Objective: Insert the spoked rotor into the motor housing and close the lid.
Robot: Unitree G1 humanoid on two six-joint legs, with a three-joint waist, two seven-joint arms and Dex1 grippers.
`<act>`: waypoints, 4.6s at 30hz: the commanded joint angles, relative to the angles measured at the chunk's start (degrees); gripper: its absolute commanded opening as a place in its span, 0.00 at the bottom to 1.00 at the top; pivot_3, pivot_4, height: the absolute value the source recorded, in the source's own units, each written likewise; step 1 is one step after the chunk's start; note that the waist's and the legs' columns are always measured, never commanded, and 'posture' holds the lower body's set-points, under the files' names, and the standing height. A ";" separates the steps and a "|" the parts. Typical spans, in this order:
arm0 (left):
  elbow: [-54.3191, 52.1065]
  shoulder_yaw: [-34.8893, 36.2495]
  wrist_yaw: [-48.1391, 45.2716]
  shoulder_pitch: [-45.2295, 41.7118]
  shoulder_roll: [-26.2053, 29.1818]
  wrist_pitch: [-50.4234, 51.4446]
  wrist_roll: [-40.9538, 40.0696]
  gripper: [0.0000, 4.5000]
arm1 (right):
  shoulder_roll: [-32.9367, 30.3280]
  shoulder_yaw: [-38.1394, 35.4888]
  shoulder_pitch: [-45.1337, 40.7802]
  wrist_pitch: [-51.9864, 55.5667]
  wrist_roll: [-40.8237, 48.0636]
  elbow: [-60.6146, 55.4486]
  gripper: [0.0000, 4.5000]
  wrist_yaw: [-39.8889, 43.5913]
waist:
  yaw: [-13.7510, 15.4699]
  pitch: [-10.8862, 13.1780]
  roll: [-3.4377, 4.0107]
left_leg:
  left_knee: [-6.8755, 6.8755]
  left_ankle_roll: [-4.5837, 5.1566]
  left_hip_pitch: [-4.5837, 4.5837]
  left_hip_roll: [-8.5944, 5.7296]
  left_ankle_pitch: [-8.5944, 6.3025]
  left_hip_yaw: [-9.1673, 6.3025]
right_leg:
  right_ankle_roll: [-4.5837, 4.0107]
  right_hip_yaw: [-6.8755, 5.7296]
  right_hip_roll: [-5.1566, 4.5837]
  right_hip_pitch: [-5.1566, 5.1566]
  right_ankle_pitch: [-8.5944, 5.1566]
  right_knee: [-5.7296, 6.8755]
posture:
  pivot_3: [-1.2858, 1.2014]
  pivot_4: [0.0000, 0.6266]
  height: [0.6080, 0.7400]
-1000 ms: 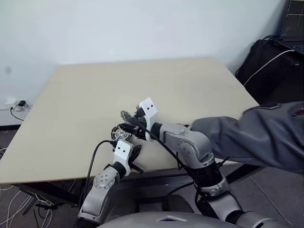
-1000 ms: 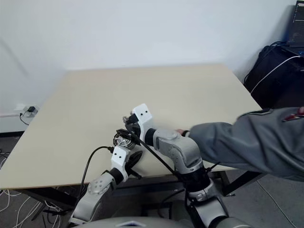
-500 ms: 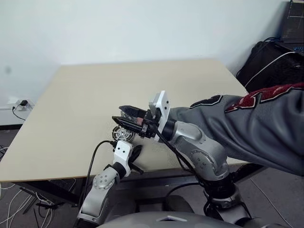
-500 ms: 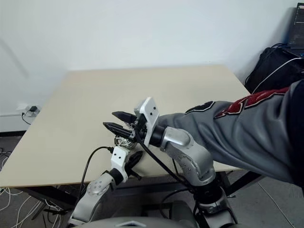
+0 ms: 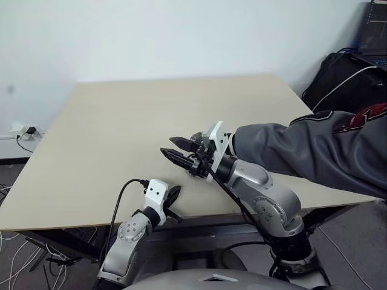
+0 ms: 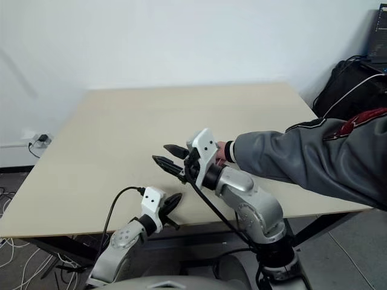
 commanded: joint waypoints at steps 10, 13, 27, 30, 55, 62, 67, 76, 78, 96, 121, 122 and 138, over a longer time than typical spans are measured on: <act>-3.00 -0.48 -0.86 -0.65 0.11 0.19 -0.35 0.00 | -6.09 -0.67 3.02 -1.11 -1.26 -3.48 0.48 0.36 | 0.13 0.08 -0.13 | 0.06 0.03 0.00 0.00 -0.02 0.02 | 0.02 -0.01 -0.02 0.05 -0.01 -0.02 | 0.52 0.00 1.00; -2.85 -0.52 -1.01 -0.90 0.13 0.33 -0.31 0.00 | -9.01 1.33 2.11 -1.08 -4.16 -2.02 0.48 1.43 | 0.14 0.09 -0.15 | 0.06 0.03 0.00 0.00 -0.02 0.02 | 0.03 -0.02 -0.02 0.06 -0.01 -0.01 | 0.52 0.00 1.00; -1.78 -0.37 -0.72 -2.05 -0.28 -0.26 -0.04 0.00 | -24.51 21.23 -13.17 -7.34 -25.56 17.05 0.48 17.97 | 1.04 0.34 -0.52 | 0.23 0.11 -0.01 -0.01 -0.05 0.07 | 0.06 -0.16 -0.07 0.08 0.02 -0.03 | 0.52 0.00 1.00; -1.73 -0.22 -0.45 -1.94 -0.46 -0.52 0.05 0.00 | -25.20 24.42 -15.90 -9.70 -29.41 20.92 0.48 21.72 | 1.45 0.35 -0.55 | 0.25 0.13 -0.01 -0.01 -0.06 0.07 | 0.06 -0.29 -0.10 0.07 0.03 -0.04 | 0.52 0.00 1.00; -1.91 0.09 2.16 -0.25 -1.61 -2.55 0.11 0.00 | -22.72 27.59 -23.55 -21.72 -45.15 39.91 0.48 34.67 | 2.21 0.33 -0.53 | 0.32 0.12 -0.01 -0.04 -0.06 0.06 | 0.01 -0.38 -0.15 0.07 0.08 0.00 | 0.52 0.00 1.00; -1.77 0.06 2.20 -0.35 -1.84 -2.61 0.06 0.00 | -22.89 26.93 -23.52 -22.60 -46.92 40.99 0.48 35.77 | 2.29 0.32 -0.51 | 0.32 0.12 -0.02 -0.04 -0.06 0.06 | -0.01 -0.38 -0.15 0.06 0.10 -0.01 | 0.52 0.00 1.00; -1.68 0.11 2.35 -0.33 -1.97 -2.73 0.07 0.00 | -21.62 27.24 -23.09 -23.26 -48.89 41.98 0.27 34.36 | 2.33 0.24 -0.50 | 0.33 0.11 0.00 -0.05 -0.06 0.07 | 0.00 -0.38 -0.16 0.07 0.10 0.00 | 0.52 0.00 1.00; -2.04 0.34 2.43 0.40 -1.79 -2.66 -0.13 0.00 | -20.40 25.34 -21.65 -23.76 -49.85 42.47 0.02 32.59 | 2.29 0.07 -0.59 | 0.33 0.08 0.14 -0.05 -0.06 0.08 | 0.01 -0.37 -0.16 0.21 0.11 0.02 | 0.52 0.00 1.00; -2.09 0.38 2.36 0.39 -1.69 -2.55 -0.15 0.00 | -20.39 24.61 -21.10 -23.21 -49.73 42.12 0.02 32.16 | 2.29 0.07 -0.59 | 0.33 0.07 0.21 -0.05 -0.06 0.07 | 0.01 -0.38 -0.15 0.28 0.11 0.03 | 0.52 0.00 1.00; -1.96 -0.29 1.82 0.71 -1.76 -2.25 -0.22 0.00 | -21.18 11.12 -8.77 -0.17 -40.77 18.24 0.02 30.48 | 3.01 0.08 -0.59 | 0.34 0.15 -0.37 -0.07 -0.09 0.05 | -0.30 -0.41 -0.23 -0.05 0.23 0.01 | 0.52 0.00 1.00; -1.03 -0.66 0.48 -0.55 -1.67 -1.69 -0.18 0.00 | -0.94 1.12 -11.62 38.62 -28.01 16.10 0.02 5.21 | 2.29 0.08 -0.56 | 0.33 0.09 -0.38 -0.09 -0.08 0.02 | -0.30 -0.48 -0.24 -0.14 0.23 0.03 | 0.52 0.00 1.00; -0.99 -0.62 0.50 -0.55 -1.67 -1.72 -0.18 0.00 | 0.45 0.22 -12.11 38.78 -27.93 17.53 0.02 3.71 | 2.19 0.08 -0.56 | 0.33 0.07 -0.38 -0.09 -0.07 0.02 | -0.30 -0.47 -0.24 -0.14 0.24 0.04 | 0.52 0.00 1.00; -1.38 -0.08 0.67 -0.25 -1.43 -1.86 -0.12 0.00 | 7.35 -0.18 -12.86 31.52 -24.02 25.55 0.38 -5.33 | 0.77 0.03 -0.36 | 0.32 -0.25 0.02 -0.09 0.07 0.02 | 0.05 -0.49 -0.21 0.07 0.32 0.08 | 0.52 0.00 1.00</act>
